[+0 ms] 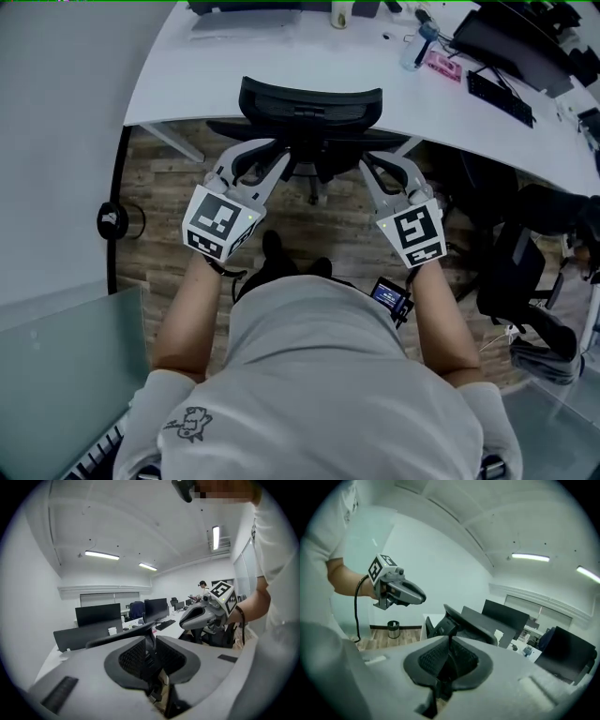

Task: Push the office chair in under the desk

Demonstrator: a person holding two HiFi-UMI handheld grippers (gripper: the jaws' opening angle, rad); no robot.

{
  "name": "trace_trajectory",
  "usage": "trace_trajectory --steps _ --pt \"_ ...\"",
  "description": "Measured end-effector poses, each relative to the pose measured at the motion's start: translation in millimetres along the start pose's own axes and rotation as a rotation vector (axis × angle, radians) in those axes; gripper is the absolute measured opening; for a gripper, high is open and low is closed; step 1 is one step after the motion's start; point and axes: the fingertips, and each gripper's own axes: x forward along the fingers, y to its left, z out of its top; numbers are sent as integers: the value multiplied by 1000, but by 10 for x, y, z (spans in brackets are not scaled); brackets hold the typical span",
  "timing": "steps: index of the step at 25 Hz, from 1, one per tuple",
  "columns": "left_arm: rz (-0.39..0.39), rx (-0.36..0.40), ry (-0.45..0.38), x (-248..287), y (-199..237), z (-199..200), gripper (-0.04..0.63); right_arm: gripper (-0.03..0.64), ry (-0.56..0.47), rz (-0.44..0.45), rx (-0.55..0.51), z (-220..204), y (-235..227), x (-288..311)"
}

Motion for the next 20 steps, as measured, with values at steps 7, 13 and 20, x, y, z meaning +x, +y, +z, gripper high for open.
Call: trace_trajectory --steps 7,13,20 --pt "13 -132 -159 -359 -430 422 -2 5 -68 8 4 51 128 -461" --pt "102 -135 -215 -704 -657 605 -2 3 -109 34 8 79 258 -783" --pt "68 -88 -201 -808 -904 646 -2 3 -145 66 64 144 454 -1029"
